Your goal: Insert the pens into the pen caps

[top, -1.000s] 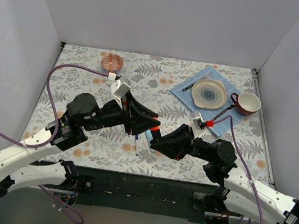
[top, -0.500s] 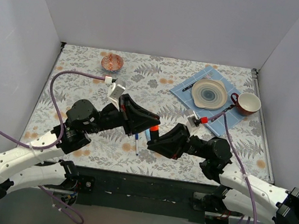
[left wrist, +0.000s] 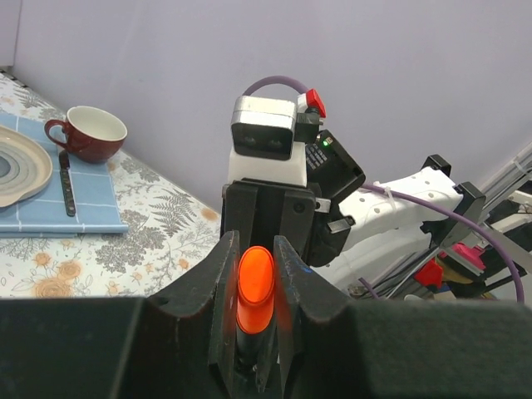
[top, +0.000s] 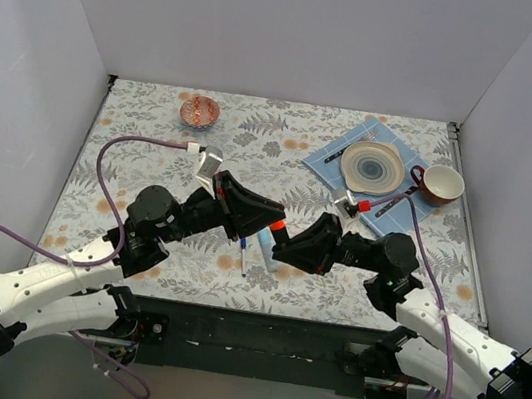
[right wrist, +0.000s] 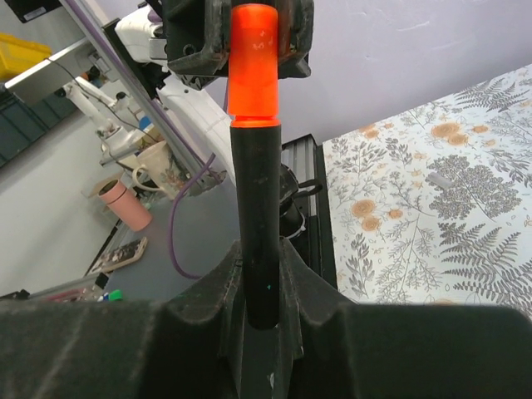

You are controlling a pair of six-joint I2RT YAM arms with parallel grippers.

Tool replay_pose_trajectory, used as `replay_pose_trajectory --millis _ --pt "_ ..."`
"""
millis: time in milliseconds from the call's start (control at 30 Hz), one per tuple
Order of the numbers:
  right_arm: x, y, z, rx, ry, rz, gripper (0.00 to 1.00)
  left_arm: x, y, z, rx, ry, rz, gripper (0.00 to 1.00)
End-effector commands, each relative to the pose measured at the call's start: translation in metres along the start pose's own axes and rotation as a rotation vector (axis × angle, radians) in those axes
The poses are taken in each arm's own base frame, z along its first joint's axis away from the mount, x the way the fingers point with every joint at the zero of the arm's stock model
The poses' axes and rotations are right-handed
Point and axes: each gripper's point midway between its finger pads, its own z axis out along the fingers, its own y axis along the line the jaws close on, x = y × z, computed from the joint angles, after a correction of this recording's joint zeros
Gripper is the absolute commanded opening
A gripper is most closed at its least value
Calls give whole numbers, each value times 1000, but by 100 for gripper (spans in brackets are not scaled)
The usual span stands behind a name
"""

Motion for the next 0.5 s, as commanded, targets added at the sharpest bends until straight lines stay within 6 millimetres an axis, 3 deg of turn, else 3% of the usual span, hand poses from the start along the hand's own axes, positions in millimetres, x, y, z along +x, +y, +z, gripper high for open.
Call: replay_pose_trajectory --millis 0,267,467 --pt "-109 23 2 2 -298 -258 1 84 0 -23 41 319 -131 0" --pt "-112 45 7 -116 -259 -284 1 92 -14 -27 173 257 -211 0" --pt "-114 51 9 -135 -242 -267 1 95 -12 -27 179 246 -243 0"
